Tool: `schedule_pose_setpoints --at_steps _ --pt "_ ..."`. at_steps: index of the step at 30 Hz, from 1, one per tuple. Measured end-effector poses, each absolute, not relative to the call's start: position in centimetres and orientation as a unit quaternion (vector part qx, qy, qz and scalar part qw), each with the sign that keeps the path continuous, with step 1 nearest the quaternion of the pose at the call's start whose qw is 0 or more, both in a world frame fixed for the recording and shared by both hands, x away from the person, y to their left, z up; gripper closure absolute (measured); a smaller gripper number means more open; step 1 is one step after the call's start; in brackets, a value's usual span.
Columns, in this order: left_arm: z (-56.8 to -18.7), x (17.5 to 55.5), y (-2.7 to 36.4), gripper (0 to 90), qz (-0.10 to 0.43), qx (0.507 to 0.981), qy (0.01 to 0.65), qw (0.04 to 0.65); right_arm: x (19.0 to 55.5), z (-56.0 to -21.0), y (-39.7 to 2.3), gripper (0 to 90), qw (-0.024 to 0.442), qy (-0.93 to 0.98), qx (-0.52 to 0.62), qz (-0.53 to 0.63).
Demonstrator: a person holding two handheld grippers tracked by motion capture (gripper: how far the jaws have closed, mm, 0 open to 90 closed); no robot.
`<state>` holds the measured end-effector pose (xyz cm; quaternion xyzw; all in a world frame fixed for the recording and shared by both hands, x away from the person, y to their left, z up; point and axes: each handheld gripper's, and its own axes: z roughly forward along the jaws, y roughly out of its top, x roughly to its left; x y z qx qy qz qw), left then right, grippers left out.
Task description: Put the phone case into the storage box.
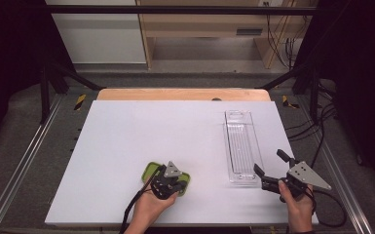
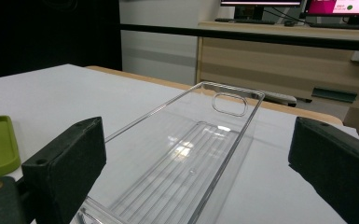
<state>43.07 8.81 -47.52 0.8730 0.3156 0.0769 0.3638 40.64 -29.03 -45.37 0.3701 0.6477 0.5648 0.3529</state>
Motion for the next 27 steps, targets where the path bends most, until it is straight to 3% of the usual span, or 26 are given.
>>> schedule_pose_setpoints --at_steps 14,27 --pt "-47.9 42.4 8.6 90.0 0.085 0.866 0.305 0.386 40.2 -44.9 -28.8 3.0 0.361 0.638 0.378 0.565" --pt "-44.6 42.1 14.5 90.0 0.202 0.785 0.338 0.478 39.5 -43.8 -28.8 2.7 0.377 0.626 0.383 0.565"
